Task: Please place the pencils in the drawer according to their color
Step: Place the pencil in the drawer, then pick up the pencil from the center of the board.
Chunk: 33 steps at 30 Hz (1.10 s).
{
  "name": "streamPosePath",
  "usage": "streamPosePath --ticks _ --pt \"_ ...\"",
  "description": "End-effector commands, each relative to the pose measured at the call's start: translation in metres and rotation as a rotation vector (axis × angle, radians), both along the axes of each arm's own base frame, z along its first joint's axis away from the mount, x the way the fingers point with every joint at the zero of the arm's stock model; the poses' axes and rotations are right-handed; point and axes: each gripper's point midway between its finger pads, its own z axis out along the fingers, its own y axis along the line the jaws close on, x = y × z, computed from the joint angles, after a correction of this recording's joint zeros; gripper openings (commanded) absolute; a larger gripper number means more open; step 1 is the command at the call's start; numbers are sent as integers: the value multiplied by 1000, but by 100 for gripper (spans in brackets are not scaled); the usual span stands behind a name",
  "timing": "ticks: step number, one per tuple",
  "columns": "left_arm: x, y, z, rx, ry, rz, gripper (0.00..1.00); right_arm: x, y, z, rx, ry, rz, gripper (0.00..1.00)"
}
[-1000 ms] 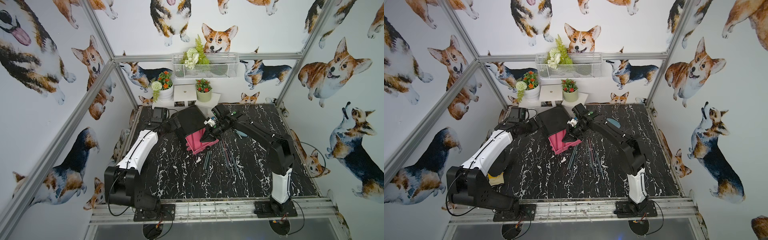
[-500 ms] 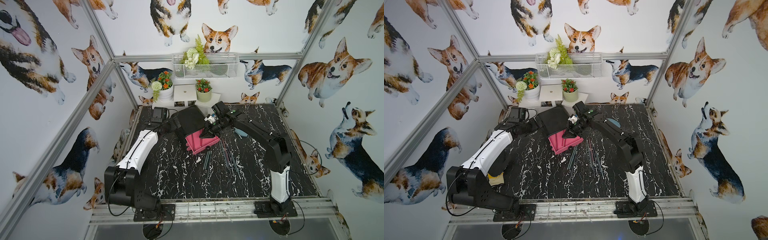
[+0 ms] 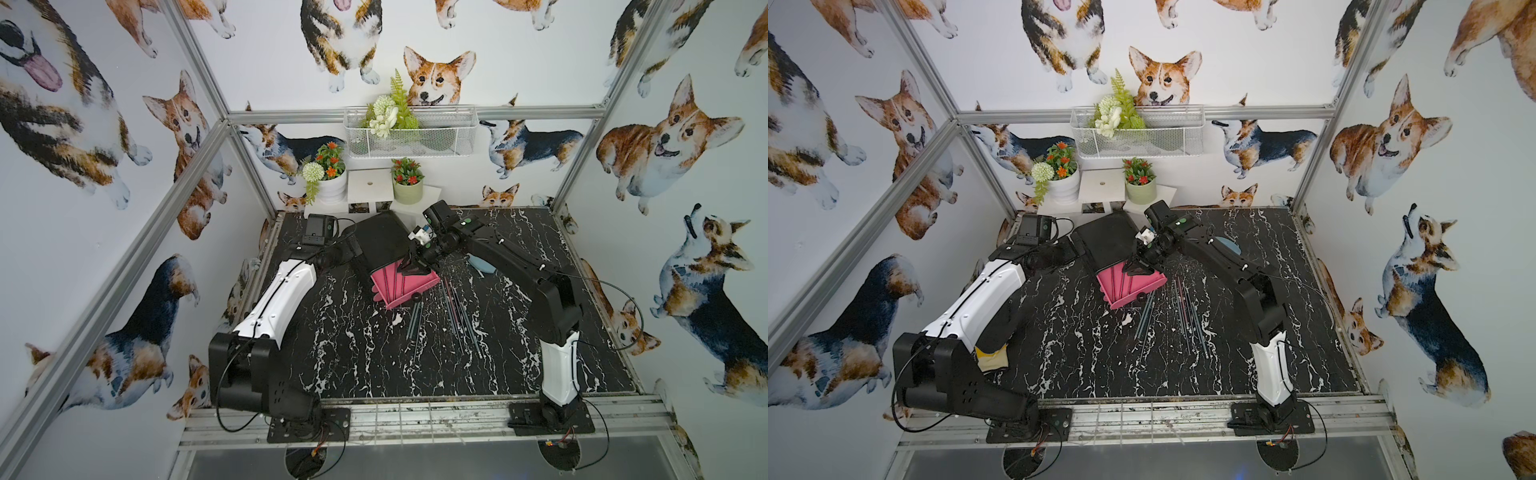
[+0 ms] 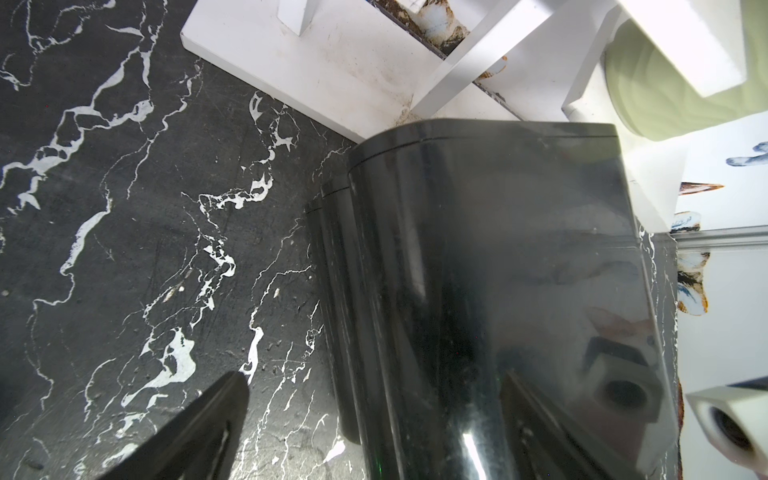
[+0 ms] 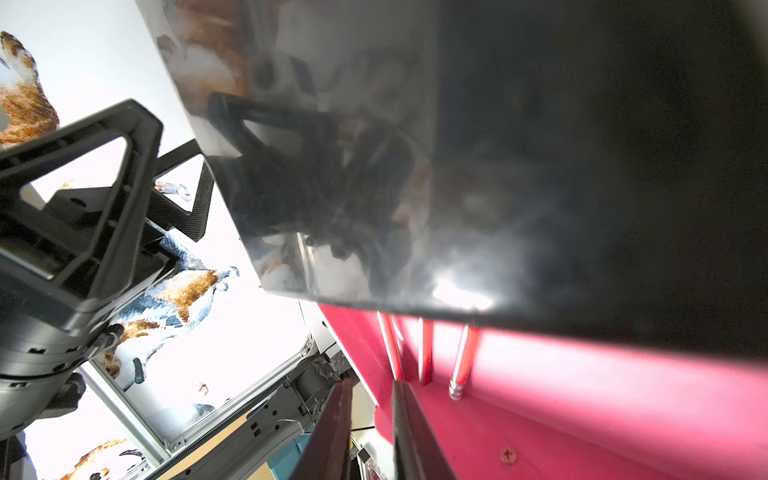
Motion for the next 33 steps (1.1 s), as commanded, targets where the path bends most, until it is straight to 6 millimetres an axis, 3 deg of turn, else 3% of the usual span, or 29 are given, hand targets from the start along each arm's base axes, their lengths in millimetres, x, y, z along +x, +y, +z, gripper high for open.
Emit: streamPosePath --ticks 1,7,10,14,20,25,33 --pt "1 0 4 -3 -17 -5 100 -6 -8 10 -18 -29 7 24" --pt "0 0 6 0 -19 -3 100 -16 -44 35 -127 -179 -9 24" --pt "0 1 6 1 -18 -1 100 -21 -71 34 -221 -250 -40 24" --pt "0 0 7 -5 -21 0 100 -30 -118 14 -378 -311 -102 24" --pt "-1 2 8 3 -19 7 100 -40 -176 -27 -432 -256 -201 18" --pt "-1 3 7 9 -14 9 100 -41 -188 -63 -526 -247 -139 14" --pt "-1 1 4 2 -5 7 100 -15 -176 -104 -585 -222 -59 14"
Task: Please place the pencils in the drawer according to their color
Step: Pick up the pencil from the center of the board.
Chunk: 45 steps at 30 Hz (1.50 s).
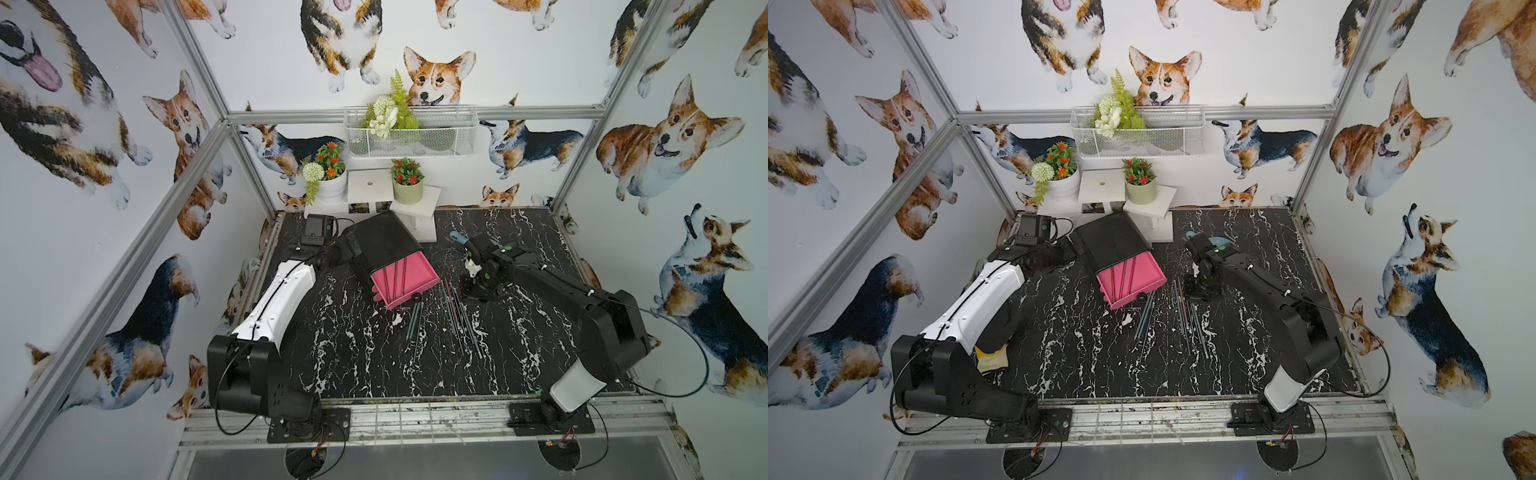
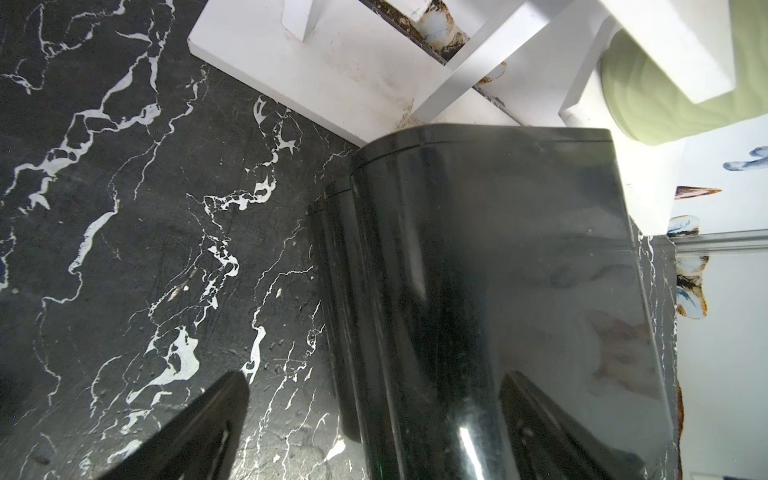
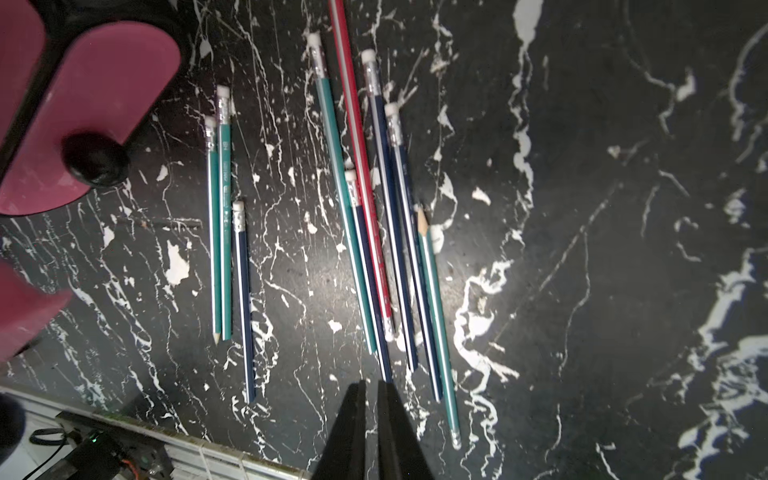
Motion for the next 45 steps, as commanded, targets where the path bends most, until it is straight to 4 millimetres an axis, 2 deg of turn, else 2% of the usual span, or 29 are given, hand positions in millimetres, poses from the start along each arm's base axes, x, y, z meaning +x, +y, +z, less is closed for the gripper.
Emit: streamPosePath --ticks 1,7,20,28,37,45 --pt "1 -1 2 -3 -1 -3 100 14 8 -9 -2 -24 42 14" --pt "0 0 1 2 1 0 100 15 13 -35 -8 32 48 17" --pt "0 0 0 1 3 -1 100 11 13 -66 -44 114 70 19" --pt "1 0 -1 1 8 -2 100 9 16 -71 -54 129 86 18" --pt "1 0 2 2 0 -4 100 8 4 -79 -124 138 75 16" --pt "0 0 1 4 2 -1 100 7 -6 -78 -206 116 89 17"
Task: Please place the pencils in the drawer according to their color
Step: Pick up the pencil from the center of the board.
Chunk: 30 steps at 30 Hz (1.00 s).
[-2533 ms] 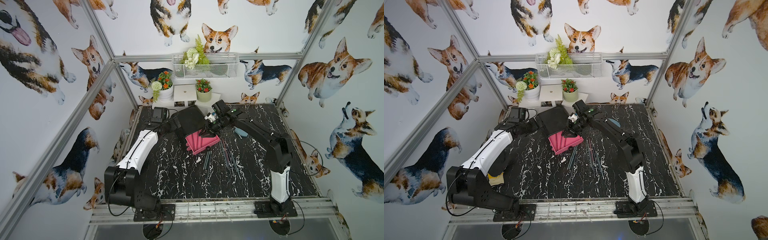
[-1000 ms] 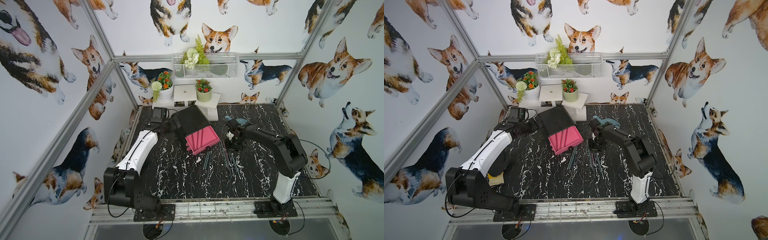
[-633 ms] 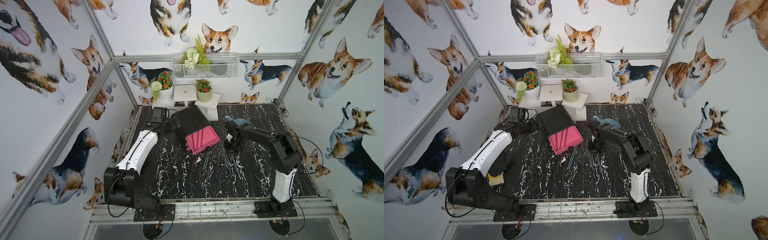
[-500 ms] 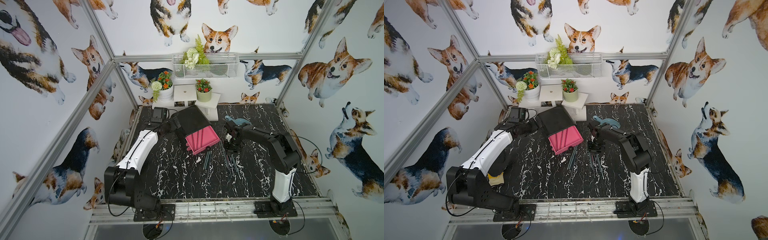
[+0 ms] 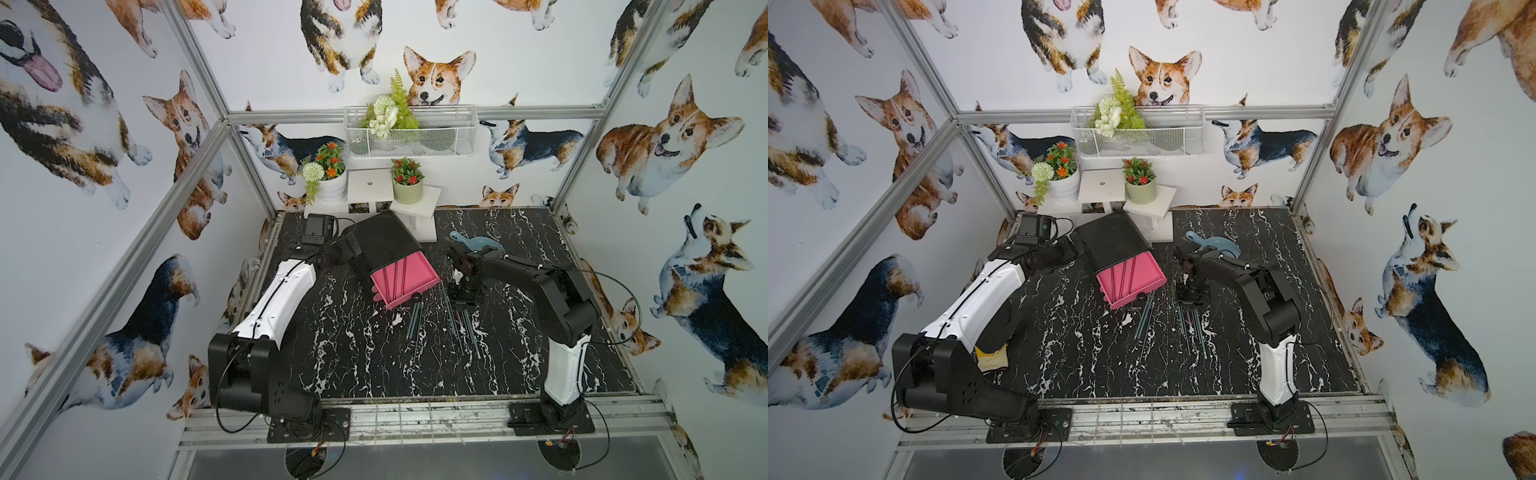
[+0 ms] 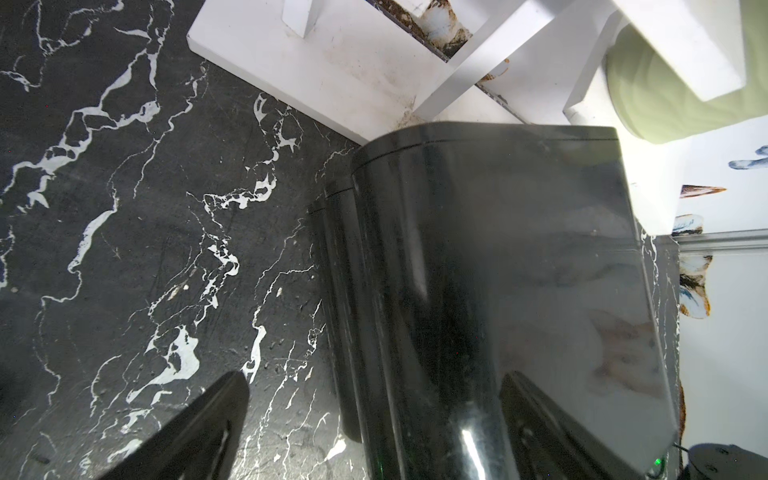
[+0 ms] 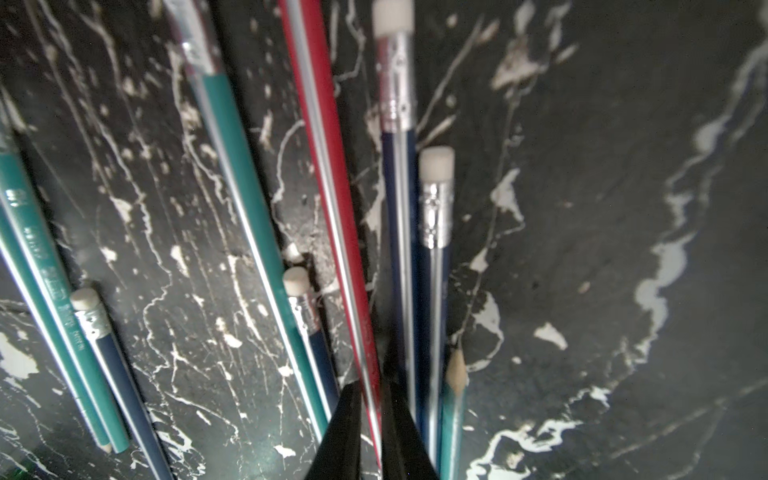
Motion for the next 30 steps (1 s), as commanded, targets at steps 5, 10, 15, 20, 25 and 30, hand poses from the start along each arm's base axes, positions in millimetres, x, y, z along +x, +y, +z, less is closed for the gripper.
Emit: streamPosePath --ticks 5,10,15,20,25,30 --pt "-1 0 5 2 -10 -2 100 -9 -7 -6 -115 -1 64 18" --pt "-1 0 5 0 -12 -2 100 -12 -6 -11 -139 -3 69 18" --pt "-1 1 7 -1 -16 -1 100 -13 -7 -10 -139 -9 64 5" --pt "-1 0 7 -2 -16 -2 100 -2 -5 21 -124 -78 86 0" --pt "-2 0 6 0 -16 -2 100 6 3 60 -59 -152 75 0" --pt "-2 1 7 1 -17 -2 100 2 6 95 1 -193 47 0"
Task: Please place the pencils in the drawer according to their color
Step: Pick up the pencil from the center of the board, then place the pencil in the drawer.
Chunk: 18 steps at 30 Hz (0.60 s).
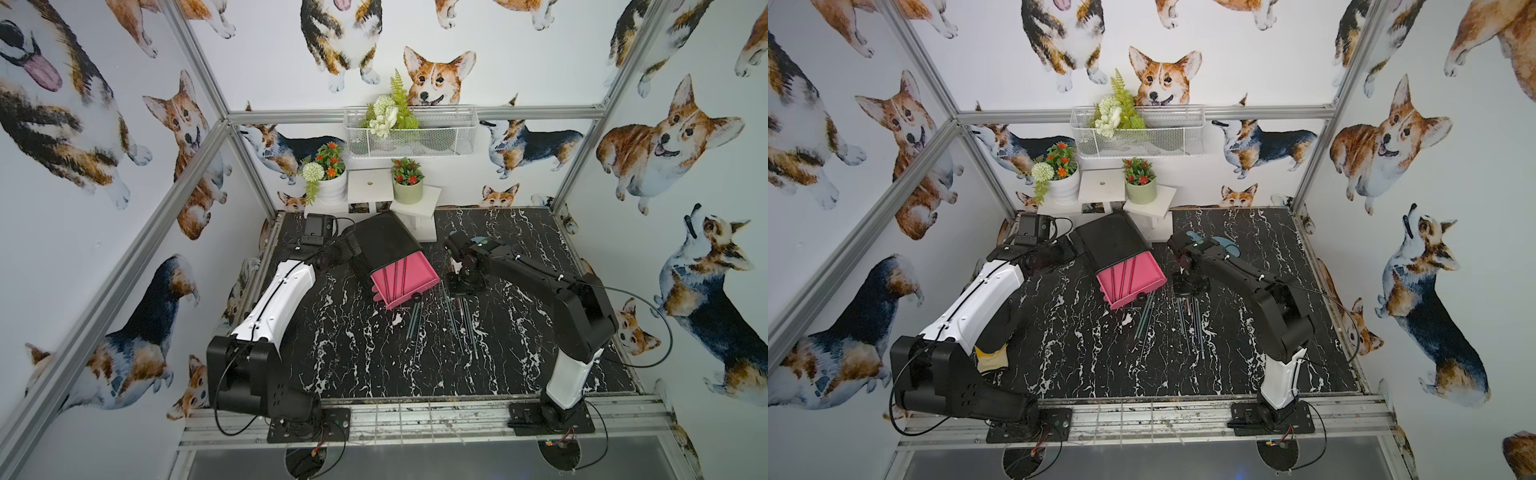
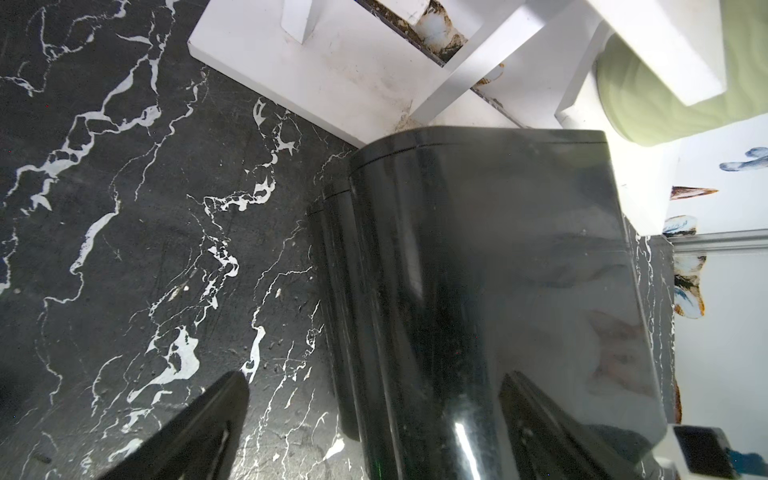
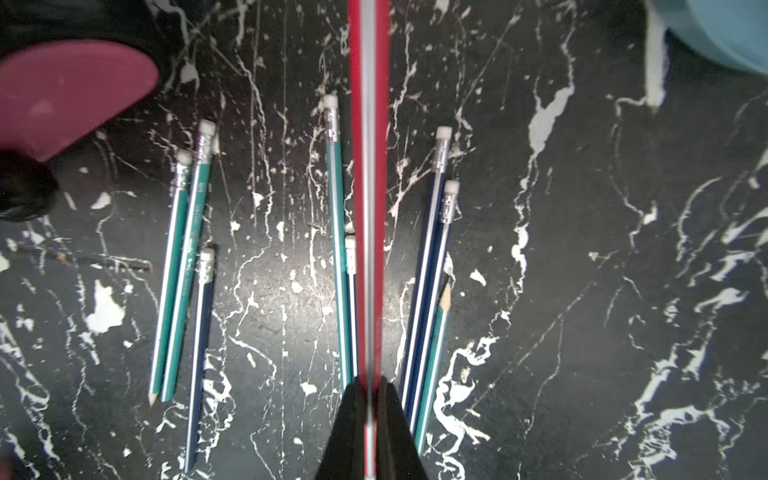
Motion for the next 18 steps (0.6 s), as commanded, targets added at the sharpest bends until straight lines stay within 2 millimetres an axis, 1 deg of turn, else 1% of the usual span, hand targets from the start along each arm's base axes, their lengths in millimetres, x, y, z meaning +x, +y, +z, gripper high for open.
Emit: streamPosePath --ticks 1,3,6,8,10,12,14,18 --pt "-1 1 3 4 -7 -1 100 -9 0 25 41 1 -21 0" --pt "-1 1 3 6 -8 0 100 -13 3 43 87 -12 -27 0" --pt "-1 1 3 6 -7 0 100 -21 15 72 201 -21 -26 0" --pt "-1 1 3 7 -7 2 100 -27 26 90 284 -9 -17 0" --pt "-2 2 2 7 -5 2 100 -35 41 107 392 22 0 0" --pt "-1 1 2 6 -7 2 100 -44 58 119 504 68 17 0" --pt "-1 1 3 6 -8 2 100 -52 74 126 601 131 28 0" --pt "0 1 1 6 -1 -1 100 -66 103 133 748 244 38 0"
